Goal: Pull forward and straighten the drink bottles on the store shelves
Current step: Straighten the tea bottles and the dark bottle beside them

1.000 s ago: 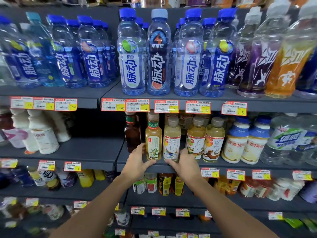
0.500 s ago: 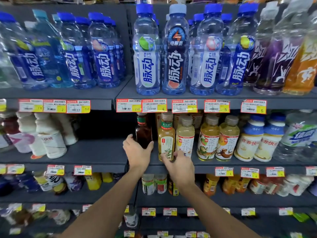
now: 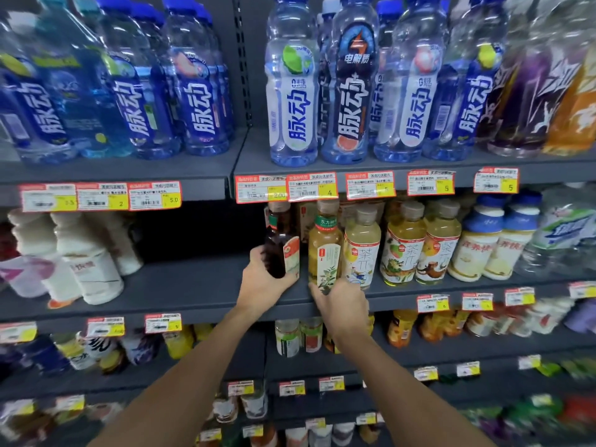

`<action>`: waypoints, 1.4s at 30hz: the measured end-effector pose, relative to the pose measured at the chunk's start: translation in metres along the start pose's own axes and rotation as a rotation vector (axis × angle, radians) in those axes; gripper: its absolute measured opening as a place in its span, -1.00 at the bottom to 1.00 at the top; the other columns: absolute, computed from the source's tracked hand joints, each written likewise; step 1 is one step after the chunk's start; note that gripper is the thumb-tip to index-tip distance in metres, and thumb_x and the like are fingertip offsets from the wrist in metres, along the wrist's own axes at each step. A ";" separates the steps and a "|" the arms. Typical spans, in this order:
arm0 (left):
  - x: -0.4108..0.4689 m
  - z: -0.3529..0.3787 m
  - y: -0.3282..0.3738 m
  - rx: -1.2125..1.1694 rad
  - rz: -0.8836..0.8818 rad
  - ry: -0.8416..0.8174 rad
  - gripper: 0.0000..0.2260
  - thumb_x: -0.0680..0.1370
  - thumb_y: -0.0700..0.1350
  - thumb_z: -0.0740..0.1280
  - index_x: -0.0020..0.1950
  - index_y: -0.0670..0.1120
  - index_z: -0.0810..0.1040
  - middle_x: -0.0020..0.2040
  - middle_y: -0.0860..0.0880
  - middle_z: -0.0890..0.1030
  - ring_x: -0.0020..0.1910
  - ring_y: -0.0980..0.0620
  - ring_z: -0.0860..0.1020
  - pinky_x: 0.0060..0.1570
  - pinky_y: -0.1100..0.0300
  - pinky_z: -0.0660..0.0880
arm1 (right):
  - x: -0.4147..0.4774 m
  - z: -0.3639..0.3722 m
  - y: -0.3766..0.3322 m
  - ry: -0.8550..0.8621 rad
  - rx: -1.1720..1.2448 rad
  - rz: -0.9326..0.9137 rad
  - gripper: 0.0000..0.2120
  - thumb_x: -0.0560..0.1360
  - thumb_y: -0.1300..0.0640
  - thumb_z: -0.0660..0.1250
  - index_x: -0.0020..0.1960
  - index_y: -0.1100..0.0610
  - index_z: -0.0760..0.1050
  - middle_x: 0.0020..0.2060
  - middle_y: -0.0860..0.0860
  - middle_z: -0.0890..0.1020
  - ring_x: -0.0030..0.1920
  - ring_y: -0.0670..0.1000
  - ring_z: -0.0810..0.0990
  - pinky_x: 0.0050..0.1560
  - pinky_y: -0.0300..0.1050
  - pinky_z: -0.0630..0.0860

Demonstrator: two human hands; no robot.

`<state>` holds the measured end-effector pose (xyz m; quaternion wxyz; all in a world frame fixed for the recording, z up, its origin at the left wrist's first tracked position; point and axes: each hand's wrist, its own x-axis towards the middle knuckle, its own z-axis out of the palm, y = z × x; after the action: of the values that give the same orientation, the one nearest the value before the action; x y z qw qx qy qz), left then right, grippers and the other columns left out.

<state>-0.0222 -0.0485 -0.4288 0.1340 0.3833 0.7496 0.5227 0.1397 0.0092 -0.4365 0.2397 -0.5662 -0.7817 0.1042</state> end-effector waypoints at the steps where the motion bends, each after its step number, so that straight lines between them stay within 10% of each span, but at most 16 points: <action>1: 0.000 -0.006 -0.002 0.006 0.007 -0.047 -0.29 0.28 0.16 0.61 0.29 0.16 0.30 0.09 0.27 0.52 0.07 0.31 0.52 -0.09 0.58 0.35 | 0.001 0.001 -0.002 0.001 0.003 0.002 -0.51 0.51 -0.35 0.25 -0.15 0.10 0.36 -0.20 0.06 0.63 -0.12 0.11 0.65 -0.22 -0.10 0.46; 11: 0.000 -0.013 -0.006 0.067 0.019 -0.125 -0.31 0.42 -0.14 0.57 0.47 -0.02 0.33 0.20 0.13 0.54 0.23 0.12 0.55 0.04 0.51 0.36 | 0.001 0.001 0.001 -0.032 0.023 -0.013 -0.51 0.50 -0.33 0.29 -0.26 0.09 0.37 -0.43 -0.07 0.35 -0.19 0.12 0.64 -0.27 -0.11 0.40; 16: -0.011 -0.002 0.010 0.061 -0.015 -0.068 -0.01 0.27 0.12 0.64 0.54 -0.06 0.17 0.40 0.04 0.30 0.39 0.10 0.31 0.42 0.09 0.31 | 0.003 0.001 0.001 -0.033 0.031 -0.022 -0.52 0.50 -0.33 0.29 -0.26 0.07 0.32 -0.40 -0.06 0.36 -0.17 0.11 0.64 -0.27 -0.12 0.38; 19: -0.013 0.011 0.018 0.050 -0.009 0.107 -0.14 0.29 0.06 0.64 0.45 -0.09 0.27 0.32 -0.02 0.40 0.33 0.02 0.40 0.34 0.05 0.41 | 0.003 -0.001 0.001 -0.019 0.020 -0.036 -0.51 0.49 -0.34 0.28 -0.25 0.07 0.31 -0.37 -0.03 0.45 -0.17 0.11 0.65 -0.29 -0.13 0.36; 33: -0.008 0.003 0.015 0.007 0.001 -0.079 -0.18 0.39 -0.17 0.57 0.50 0.07 0.16 0.21 0.17 0.49 0.28 0.09 0.48 0.16 0.26 0.36 | 0.005 -0.002 0.004 -0.009 -0.013 -0.051 -0.51 0.49 -0.36 0.28 -0.22 0.08 0.36 -0.32 0.01 0.54 -0.15 0.09 0.65 -0.28 -0.13 0.36; 42: -0.023 0.018 0.024 0.076 0.036 0.156 -0.04 0.24 0.15 0.64 0.46 -0.09 0.21 0.34 -0.02 0.32 0.36 0.00 0.36 0.37 0.01 0.40 | 0.014 -0.008 0.001 -0.099 -0.105 -0.102 -0.44 0.48 -0.44 0.19 -0.25 0.09 0.37 -0.35 -0.01 0.43 -0.17 0.10 0.61 -0.29 -0.11 0.37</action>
<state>0.0146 -0.0484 -0.4198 0.0510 0.3597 0.7701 0.5243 0.1412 0.0216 -0.4269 0.1756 -0.5316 -0.8249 0.0784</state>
